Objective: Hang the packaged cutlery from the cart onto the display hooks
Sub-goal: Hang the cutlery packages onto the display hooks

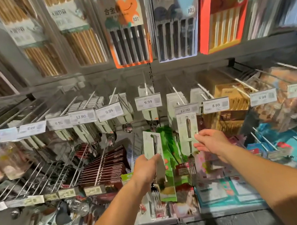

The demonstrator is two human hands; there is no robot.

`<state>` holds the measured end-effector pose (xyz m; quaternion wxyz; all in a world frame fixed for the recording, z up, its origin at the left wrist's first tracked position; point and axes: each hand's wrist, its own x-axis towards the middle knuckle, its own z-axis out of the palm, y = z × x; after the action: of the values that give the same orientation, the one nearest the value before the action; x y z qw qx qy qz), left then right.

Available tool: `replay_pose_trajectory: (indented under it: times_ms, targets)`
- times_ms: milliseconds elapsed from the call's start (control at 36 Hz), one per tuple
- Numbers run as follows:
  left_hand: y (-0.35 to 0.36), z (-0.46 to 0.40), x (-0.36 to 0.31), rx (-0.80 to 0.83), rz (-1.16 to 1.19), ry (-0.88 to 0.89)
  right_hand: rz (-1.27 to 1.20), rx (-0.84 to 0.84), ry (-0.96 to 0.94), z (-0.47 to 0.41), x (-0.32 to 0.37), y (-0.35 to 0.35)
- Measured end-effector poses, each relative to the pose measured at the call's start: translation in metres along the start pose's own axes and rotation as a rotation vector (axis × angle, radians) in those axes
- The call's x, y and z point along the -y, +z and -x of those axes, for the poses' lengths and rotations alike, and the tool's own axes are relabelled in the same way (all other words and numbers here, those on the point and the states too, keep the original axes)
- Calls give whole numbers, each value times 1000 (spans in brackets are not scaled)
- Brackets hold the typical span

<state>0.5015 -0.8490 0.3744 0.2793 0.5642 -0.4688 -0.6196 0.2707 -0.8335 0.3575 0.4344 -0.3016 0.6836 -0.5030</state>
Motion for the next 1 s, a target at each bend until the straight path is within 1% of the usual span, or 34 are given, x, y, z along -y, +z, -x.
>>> replay_pose_trajectory:
  times_ms: [167, 306, 417, 528, 639, 750, 1000]
  targets:
    - [11, -24, -10, -3, -27, 16, -58, 84, -30, -17, 13, 1]
    - [23, -32, -16, 18, 11, 12, 110, 169, -3, -28, 2, -2]
    - [26, -34, -14, 36, -11, 28, 172, 126, 16, -34, -14, -11]
    - [26, -39, -12, 44, 29, 33, 156, 57, -3, -38, -14, -22]
    - [28, -43, -11, 31, 49, 32, 91, 95, -51, -40, 0, -19]
    - [32, -45, -12, 20, 64, 31, 82, 121, -72, -45, 9, -5]
    - [28, -53, -14, -3, 59, 17, 86, 93, -104, -53, 4, 2]
